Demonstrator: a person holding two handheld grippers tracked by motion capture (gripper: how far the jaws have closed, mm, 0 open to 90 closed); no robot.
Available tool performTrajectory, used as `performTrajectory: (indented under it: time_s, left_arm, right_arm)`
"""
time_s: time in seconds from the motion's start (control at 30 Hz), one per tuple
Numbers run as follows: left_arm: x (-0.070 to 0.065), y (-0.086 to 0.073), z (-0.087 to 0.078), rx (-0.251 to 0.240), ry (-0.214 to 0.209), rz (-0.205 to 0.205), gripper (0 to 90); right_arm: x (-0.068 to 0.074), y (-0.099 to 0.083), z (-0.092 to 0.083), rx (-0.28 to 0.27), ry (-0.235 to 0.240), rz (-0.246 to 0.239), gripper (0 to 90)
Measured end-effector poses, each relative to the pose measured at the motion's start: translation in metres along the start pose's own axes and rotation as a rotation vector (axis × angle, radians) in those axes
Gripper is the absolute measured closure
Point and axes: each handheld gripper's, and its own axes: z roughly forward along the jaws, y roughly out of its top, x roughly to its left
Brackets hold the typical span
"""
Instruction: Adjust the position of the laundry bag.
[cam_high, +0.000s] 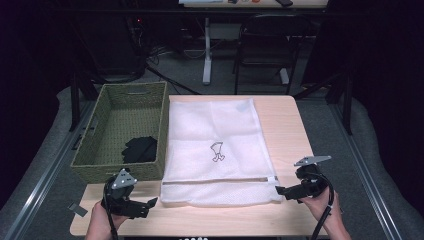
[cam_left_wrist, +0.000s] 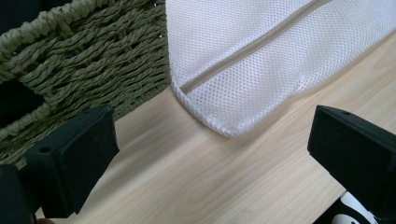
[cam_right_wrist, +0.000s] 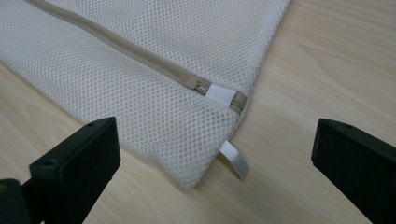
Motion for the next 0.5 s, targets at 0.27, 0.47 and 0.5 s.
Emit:
performTrajectory:
  time_s: [0.27,0.47,0.5]
  left_arm:
    - [-0.003,0.002,0.004,0.018,-0.017,0.012,1.5]
    - [-0.012,0.004,0.012,0.026,-0.016,0.025,0.4]
    - [-0.012,0.004,0.012,0.026,-0.016,0.025,0.4]
  right_arm:
    - [0.004,0.000,0.001,0.015,0.023,0.001,1.2]
    - [0.006,0.001,0.003,0.031,0.036,0.000,1.2]
    - [0.006,0.001,0.003,0.031,0.036,0.000,1.2]
